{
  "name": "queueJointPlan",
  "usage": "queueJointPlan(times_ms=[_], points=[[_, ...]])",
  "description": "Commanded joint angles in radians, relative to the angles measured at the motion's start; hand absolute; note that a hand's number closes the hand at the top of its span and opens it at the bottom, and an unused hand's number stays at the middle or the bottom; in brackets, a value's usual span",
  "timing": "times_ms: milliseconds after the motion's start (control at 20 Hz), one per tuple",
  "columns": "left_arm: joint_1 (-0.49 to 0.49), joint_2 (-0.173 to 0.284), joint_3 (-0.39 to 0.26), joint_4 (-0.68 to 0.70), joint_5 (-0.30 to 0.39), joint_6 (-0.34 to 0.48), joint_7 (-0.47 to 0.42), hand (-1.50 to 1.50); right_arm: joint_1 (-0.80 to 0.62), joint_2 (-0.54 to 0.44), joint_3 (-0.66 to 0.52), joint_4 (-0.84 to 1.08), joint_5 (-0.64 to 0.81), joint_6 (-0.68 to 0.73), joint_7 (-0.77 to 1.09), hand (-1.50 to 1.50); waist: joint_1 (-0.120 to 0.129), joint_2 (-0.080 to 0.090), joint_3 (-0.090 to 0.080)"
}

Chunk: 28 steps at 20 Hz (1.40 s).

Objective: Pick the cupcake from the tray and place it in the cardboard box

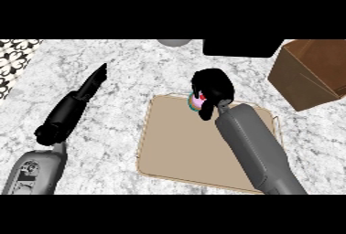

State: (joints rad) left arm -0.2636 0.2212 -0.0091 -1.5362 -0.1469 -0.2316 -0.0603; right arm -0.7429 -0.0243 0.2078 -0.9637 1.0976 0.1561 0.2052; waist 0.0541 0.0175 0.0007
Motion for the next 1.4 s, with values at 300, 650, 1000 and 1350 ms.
queueJointPlan(times_ms=[300,650,1000,1350], points=[[0.033,0.017,0.034,-0.026,0.011,-0.01,0.012,0.0,-0.27,-0.03,-0.074,0.182,0.069,-0.223,-0.058,1.5,-0.034,-0.014,-0.001],[0.009,0.013,0.042,0.0,0.005,-0.002,0.008,0.0,-0.333,-0.046,-0.216,0.077,0.051,-0.324,0.195,1.5,-0.058,-0.02,0.0],[0.068,-0.001,0.034,-0.037,0.008,-0.007,-0.006,0.0,-0.321,-0.168,-0.342,0.113,0.032,-0.415,0.242,1.5,-0.047,-0.014,0.0],[0.026,-0.004,0.03,0.003,-0.016,-0.003,-0.013,0.0,-0.416,-0.337,-0.453,0.315,0.003,-0.44,0.191,1.5,-0.034,-0.008,-0.001]])
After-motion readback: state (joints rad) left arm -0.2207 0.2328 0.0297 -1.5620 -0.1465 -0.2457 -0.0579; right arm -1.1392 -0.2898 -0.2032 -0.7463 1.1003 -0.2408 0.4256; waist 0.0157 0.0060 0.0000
